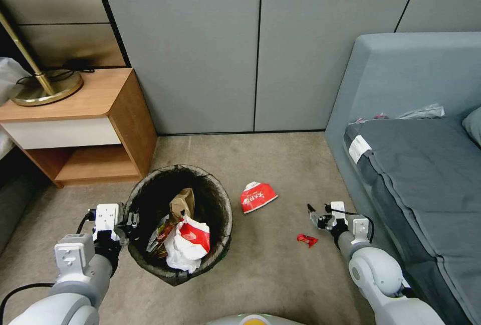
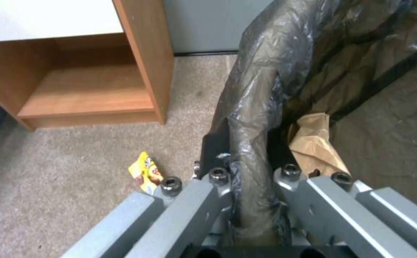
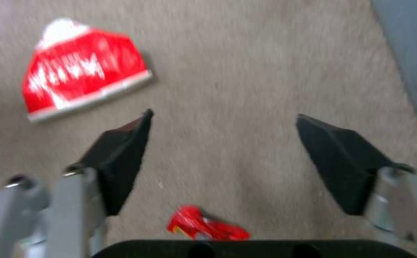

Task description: Pick up the trash bin, then pick up the garbage from the floor and place it into the trash bin.

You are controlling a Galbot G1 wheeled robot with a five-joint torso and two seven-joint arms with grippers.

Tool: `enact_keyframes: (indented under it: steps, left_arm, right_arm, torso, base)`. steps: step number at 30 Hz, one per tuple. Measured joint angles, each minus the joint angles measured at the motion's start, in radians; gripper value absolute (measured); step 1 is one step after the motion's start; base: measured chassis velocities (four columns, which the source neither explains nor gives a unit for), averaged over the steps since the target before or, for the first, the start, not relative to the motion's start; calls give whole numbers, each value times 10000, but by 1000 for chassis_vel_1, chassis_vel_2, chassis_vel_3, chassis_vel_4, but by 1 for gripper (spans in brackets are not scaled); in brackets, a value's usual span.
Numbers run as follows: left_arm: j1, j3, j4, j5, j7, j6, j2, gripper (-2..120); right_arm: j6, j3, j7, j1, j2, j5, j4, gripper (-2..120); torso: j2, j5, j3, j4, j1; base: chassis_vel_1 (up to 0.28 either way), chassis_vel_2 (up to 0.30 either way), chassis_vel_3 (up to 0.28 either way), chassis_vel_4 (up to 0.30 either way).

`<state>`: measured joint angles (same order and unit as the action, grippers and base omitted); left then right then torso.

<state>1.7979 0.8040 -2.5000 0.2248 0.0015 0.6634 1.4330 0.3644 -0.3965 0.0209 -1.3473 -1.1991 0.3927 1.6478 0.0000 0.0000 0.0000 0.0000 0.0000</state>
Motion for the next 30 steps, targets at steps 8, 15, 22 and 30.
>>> enact_keyframes:
  steps: [8,15,22,30]
  left_arm:
    - [28,-10,0,-26,1,9,-26,1]
    - [57,-18,0,-81,1,14,-23,1]
    - [95,-17,0,-133,1,19,0,1]
    - [164,-37,0,-195,0,25,25,1]
  right_arm:
    - [-400,281,-571,407,-59,-529,-1483,100]
    - [-746,602,-852,841,-152,-952,-2499,100]
    - [-996,844,-867,1177,-397,-1214,-3078,100]
    - [-1219,1033,-890,1321,-570,-1601,-3519,100]
  torso:
    - [0,0,0,0,1]
    - [0,0,0,0,1]
    - [0,0,0,1,0]
    - [0,0,0,1,1]
  base:
    - [0,0,0,0]
    - [0,0,0,0]
    - [0,0,0,0]
    - [0,0,0,0]
